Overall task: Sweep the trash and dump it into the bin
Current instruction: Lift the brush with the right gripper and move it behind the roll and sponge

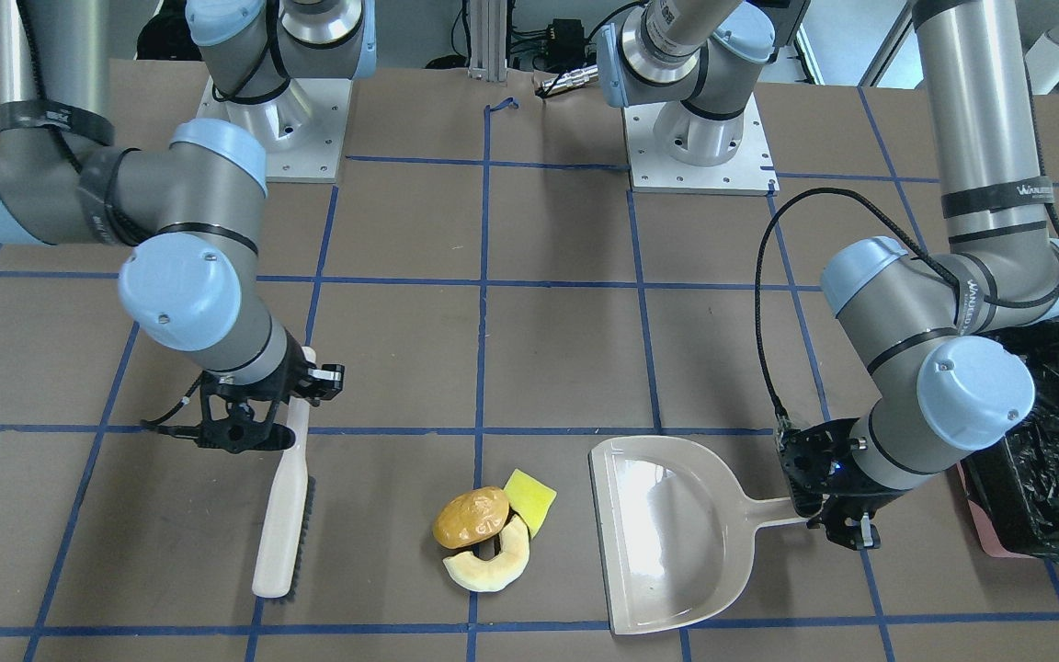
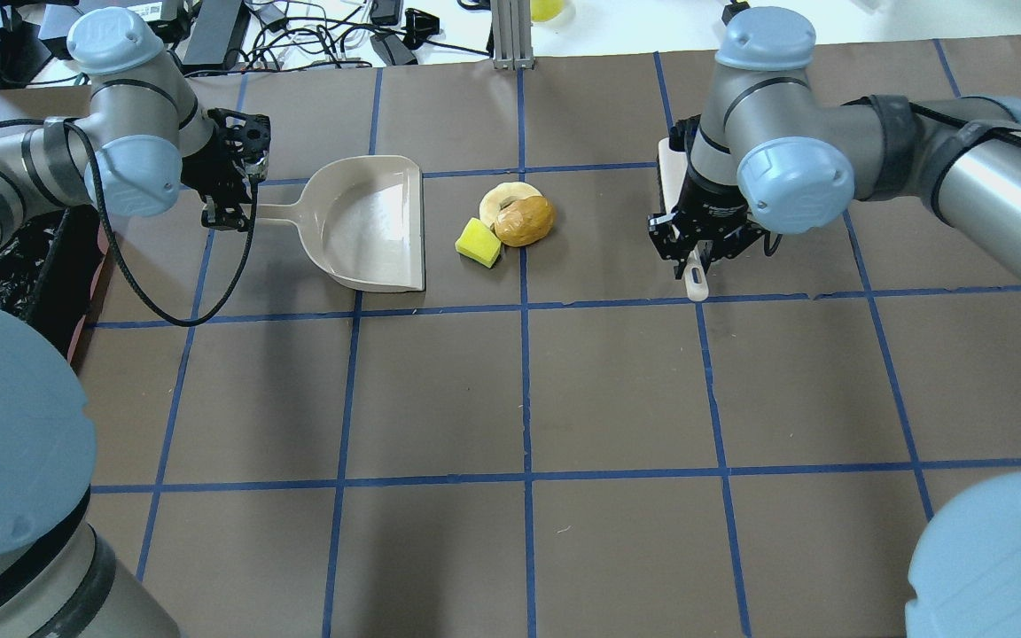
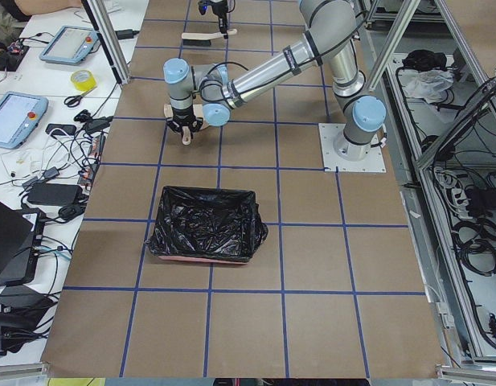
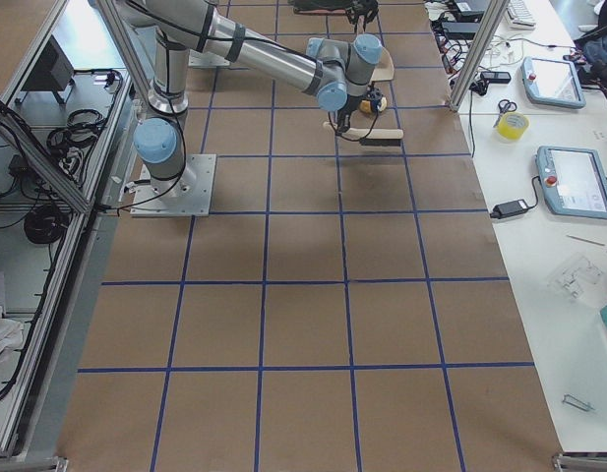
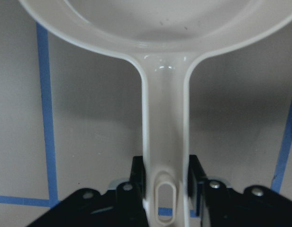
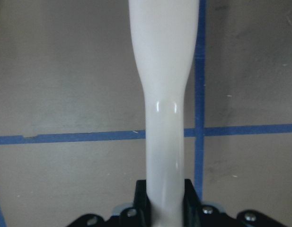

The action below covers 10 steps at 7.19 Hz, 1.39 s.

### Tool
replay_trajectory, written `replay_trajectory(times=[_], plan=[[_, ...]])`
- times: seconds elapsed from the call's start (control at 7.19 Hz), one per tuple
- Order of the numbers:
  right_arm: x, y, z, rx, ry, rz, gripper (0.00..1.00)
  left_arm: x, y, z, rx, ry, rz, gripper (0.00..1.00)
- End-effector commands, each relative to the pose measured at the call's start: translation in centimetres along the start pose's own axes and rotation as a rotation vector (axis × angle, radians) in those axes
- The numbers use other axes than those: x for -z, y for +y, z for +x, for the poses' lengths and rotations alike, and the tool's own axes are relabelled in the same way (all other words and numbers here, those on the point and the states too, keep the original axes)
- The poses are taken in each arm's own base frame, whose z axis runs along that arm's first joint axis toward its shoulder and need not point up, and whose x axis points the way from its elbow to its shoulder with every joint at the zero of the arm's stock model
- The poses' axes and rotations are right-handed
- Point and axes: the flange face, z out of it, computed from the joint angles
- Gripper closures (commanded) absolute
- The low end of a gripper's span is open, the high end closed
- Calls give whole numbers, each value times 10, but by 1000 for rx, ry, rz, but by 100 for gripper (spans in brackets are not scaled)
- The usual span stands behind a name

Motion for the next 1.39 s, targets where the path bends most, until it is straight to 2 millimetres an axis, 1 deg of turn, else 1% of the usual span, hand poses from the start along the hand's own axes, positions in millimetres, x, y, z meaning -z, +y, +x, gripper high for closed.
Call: replay_trajectory(times=[0.0, 0.14, 0.42, 0.56, 0.7, 0.83, 0.97, 1.11, 1.25], plan=[[-8, 7, -56, -21, 12, 1, 100, -1, 0, 0, 1, 2, -6, 100], [-16, 7, -72, -28, 19, -4, 100, -1, 0, 0, 1, 2, -7, 100], [-19, 10, -92, -42, 23, -4, 100, -1, 0, 0, -2, 3, -9, 100], [-29, 12, -107, -35, 29, -13, 100, 0, 0, 0, -2, 4, -8, 100], [-35, 11, -128, -54, 22, 18, 100, 8, -1, 1, -8, 1, -24, 100], [-38, 10, -147, -54, 24, 24, 100, 7, -8, 1, -20, 3, -31, 100], [-41, 11, -160, -62, 21, 24, 100, 8, -15, 0, -31, 2, -32, 100], [-47, 16, -174, -65, 10, 17, 100, 8, -16, 0, -33, 1, -31, 100], [-47, 18, -190, -78, 4, 30, 100, 9, -17, -1, -34, -2, -31, 100]])
